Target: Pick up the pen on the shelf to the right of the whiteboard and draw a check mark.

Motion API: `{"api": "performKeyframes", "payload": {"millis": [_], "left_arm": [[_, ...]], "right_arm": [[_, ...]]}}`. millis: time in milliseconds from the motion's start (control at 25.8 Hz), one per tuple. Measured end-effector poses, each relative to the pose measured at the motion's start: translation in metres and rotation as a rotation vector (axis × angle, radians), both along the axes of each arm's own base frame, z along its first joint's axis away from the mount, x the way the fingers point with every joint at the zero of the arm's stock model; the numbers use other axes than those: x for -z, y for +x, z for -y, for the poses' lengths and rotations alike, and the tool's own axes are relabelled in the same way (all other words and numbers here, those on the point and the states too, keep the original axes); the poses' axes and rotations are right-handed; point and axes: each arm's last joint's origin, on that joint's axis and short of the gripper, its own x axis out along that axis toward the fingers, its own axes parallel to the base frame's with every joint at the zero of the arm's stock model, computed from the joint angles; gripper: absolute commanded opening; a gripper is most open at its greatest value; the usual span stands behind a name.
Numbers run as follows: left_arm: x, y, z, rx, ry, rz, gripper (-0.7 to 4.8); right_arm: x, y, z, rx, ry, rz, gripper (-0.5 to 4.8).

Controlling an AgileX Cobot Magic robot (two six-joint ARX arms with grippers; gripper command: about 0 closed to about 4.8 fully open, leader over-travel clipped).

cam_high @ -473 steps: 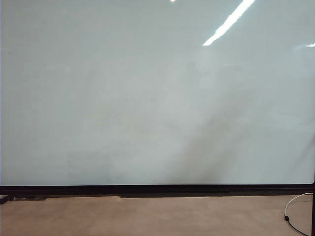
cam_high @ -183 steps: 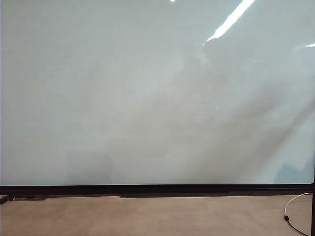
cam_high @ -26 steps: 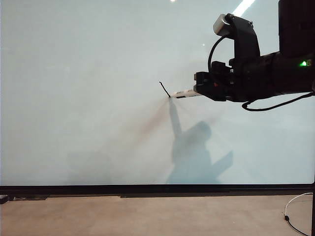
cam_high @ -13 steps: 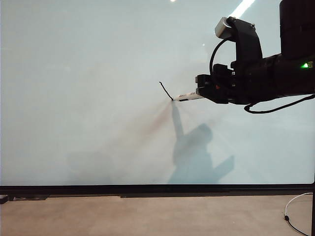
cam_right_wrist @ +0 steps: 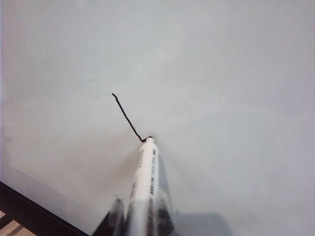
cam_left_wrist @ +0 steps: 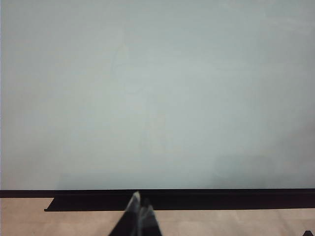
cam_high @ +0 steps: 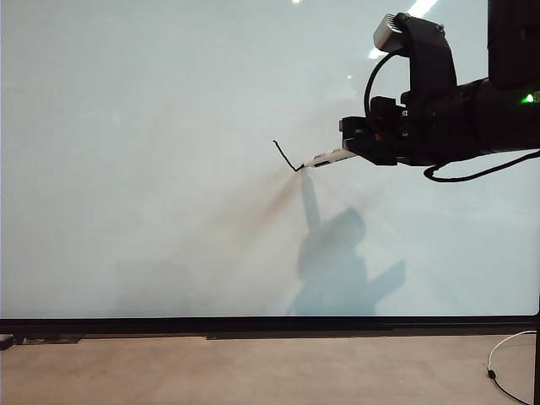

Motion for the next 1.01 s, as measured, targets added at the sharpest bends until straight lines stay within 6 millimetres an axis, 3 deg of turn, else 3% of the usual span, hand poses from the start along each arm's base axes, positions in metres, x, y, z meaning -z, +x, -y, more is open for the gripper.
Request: {"api": "performKeyframes", "payload": {"millis": [1009], "left_arm": [[0.0, 0.0, 0.0, 0.0, 0.0, 0.0, -0.04]], "right_arm": [[-0.019, -0.007, 0.011, 0.084, -0.017, 0.089, -0.03]]}}
